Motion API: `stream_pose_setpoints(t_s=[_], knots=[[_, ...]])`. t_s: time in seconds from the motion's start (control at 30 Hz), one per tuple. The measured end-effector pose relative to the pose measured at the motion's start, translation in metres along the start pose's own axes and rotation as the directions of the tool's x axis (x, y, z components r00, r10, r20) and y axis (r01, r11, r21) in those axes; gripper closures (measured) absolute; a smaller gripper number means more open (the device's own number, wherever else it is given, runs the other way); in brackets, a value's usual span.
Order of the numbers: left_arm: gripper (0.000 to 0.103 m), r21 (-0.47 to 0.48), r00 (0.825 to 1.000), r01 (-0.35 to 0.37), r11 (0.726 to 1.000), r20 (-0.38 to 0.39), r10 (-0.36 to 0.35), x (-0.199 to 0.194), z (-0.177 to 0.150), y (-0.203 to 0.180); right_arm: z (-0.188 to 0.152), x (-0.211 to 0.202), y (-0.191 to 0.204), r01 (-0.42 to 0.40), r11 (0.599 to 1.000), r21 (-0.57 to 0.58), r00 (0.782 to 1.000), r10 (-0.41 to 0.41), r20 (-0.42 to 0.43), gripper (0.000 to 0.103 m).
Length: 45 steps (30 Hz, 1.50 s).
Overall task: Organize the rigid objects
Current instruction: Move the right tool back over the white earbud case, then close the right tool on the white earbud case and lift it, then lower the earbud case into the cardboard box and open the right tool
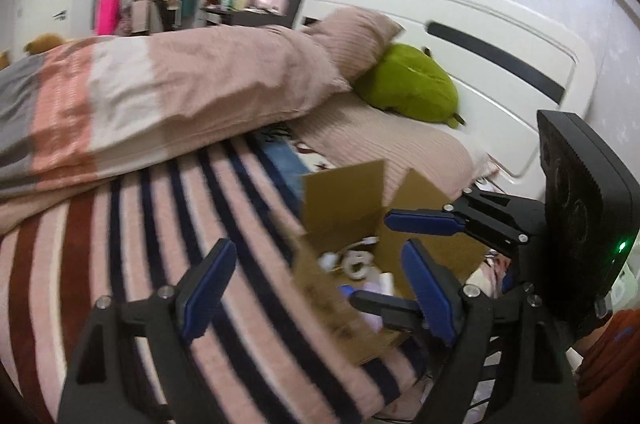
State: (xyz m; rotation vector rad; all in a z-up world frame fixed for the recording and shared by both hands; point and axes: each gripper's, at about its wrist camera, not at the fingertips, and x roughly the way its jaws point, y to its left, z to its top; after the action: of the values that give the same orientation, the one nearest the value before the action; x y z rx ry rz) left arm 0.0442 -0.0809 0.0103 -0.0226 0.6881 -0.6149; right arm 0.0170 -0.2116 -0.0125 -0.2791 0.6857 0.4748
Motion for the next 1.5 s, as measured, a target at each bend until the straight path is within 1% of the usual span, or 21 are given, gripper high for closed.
stream_pose_setpoints(t_s=[0.1,0.23,0.37,0.47,0.57,0.7,0.77,0.8,0.83,0.87,0.93,1.03,1.07,1.1,1.13,1.17,1.23,1.3,1.33,1.4,1.5], knots=[[0.021,-0.049,0.996,-0.079,0.996,0.033,0.081,-0.025,-0.013,0.036,0.016,0.009,0.024,-0.042,0.999,-0.017,0.999,0.042,0.012,0.04],[0.021,-0.123,0.984,-0.166,0.978,0.043,0.173,-0.048,-0.034,0.085,0.037,0.034,0.063,-0.134,0.99,-0.041,0.991,0.134,0.007,0.04],[0.021,-0.177,0.969,-0.238,0.955,0.016,0.245,-0.055,-0.06,0.126,0.046,0.07,0.094,-0.192,0.98,-0.055,0.981,0.19,-0.039,0.04],[0.021,-0.213,0.965,-0.26,0.942,-0.016,0.263,-0.049,-0.078,0.148,0.042,0.103,0.109,-0.227,0.973,-0.039,0.971,0.222,-0.092,0.04],[0.02,-0.235,0.961,-0.276,0.932,-0.055,0.271,-0.037,-0.092,0.164,0.031,0.138,0.114,-0.205,0.979,-0.02,0.97,0.2,-0.139,0.04],[0.02,-0.247,0.954,-0.299,0.922,-0.095,0.284,-0.023,-0.103,0.178,0.014,0.186,0.105,-0.121,0.993,0.001,0.976,0.119,-0.181,0.04],[0.021,-0.251,0.953,-0.303,0.92,-0.113,0.283,-0.018,-0.107,0.183,0.007,0.206,0.096,-0.072,0.997,0.008,0.977,0.072,-0.199,0.039],[0.02,-0.251,0.952,-0.304,0.919,-0.12,0.282,-0.016,-0.109,0.184,0.003,0.215,0.092,-0.053,0.999,0.01,0.978,0.054,-0.204,0.035],[0.02,-0.252,0.952,-0.305,0.919,-0.125,0.281,-0.015,-0.11,0.185,-0.002,0.227,0.086,-0.024,1.0,0.018,0.977,0.028,-0.214,0.033],[0.02,-0.254,0.951,-0.305,0.918,-0.129,0.281,-0.013,-0.111,0.186,-0.003,0.231,0.085,-0.013,1.0,0.023,0.976,0.018,-0.217,0.032],[0.02,-0.258,0.95,-0.306,0.916,-0.137,0.279,-0.011,-0.113,0.188,-0.008,0.244,0.079,0.002,1.0,0.026,0.974,0.004,-0.226,0.031],[0.02,-0.258,0.949,-0.31,0.915,-0.148,0.28,-0.008,-0.114,0.189,-0.01,0.251,0.076,-0.025,0.999,0.041,0.976,0.033,-0.215,0.031],[0.02,-0.258,0.948,-0.311,0.915,-0.151,0.28,-0.008,-0.114,0.188,-0.01,0.252,0.077,-0.032,0.999,0.037,0.977,0.039,-0.211,0.034],[0.02,-0.258,0.948,-0.31,0.915,-0.151,0.278,-0.008,-0.114,0.187,-0.01,0.252,0.078,-0.043,0.998,0.035,0.977,0.049,-0.206,0.054],[0.02,-0.259,0.949,-0.307,0.916,-0.151,0.276,-0.008,-0.113,0.187,-0.009,0.252,0.079,-0.065,0.997,0.034,0.977,0.071,-0.203,0.054],[0.02,-0.259,0.95,-0.305,0.917,-0.15,0.274,-0.008,-0.112,0.186,-0.008,0.252,0.08,-0.055,0.998,0.029,0.978,0.06,-0.202,0.054],[0.021,-0.255,0.953,-0.296,0.921,-0.144,0.266,-0.01,-0.109,0.181,-0.006,0.246,0.086,-0.052,0.999,0.007,0.98,0.052,-0.19,0.054],[0.021,-0.25,0.957,-0.282,0.926,-0.138,0.254,-0.012,-0.105,0.178,-0.003,0.238,0.09,-0.079,0.997,0.005,0.981,0.078,-0.176,0.054],[0.021,-0.248,0.961,-0.268,0.931,-0.131,0.242,-0.014,-0.103,0.174,0.0,0.228,0.094,-0.101,0.995,-0.002,0.982,0.1,-0.158,0.054],[0.021,-0.254,0.975,-0.217,0.943,-0.11,0.195,-0.019,-0.097,0.164,0.006,0.211,0.1,-0.125,0.992,-0.023,0.985,0.121,-0.125,0.054],[0.021,-0.259,0.992,-0.123,0.958,-0.07,0.109,-0.027,-0.085,0.146,0.019,0.174,0.112,-0.183,0.982,-0.054,0.982,0.18,-0.057,0.054]])
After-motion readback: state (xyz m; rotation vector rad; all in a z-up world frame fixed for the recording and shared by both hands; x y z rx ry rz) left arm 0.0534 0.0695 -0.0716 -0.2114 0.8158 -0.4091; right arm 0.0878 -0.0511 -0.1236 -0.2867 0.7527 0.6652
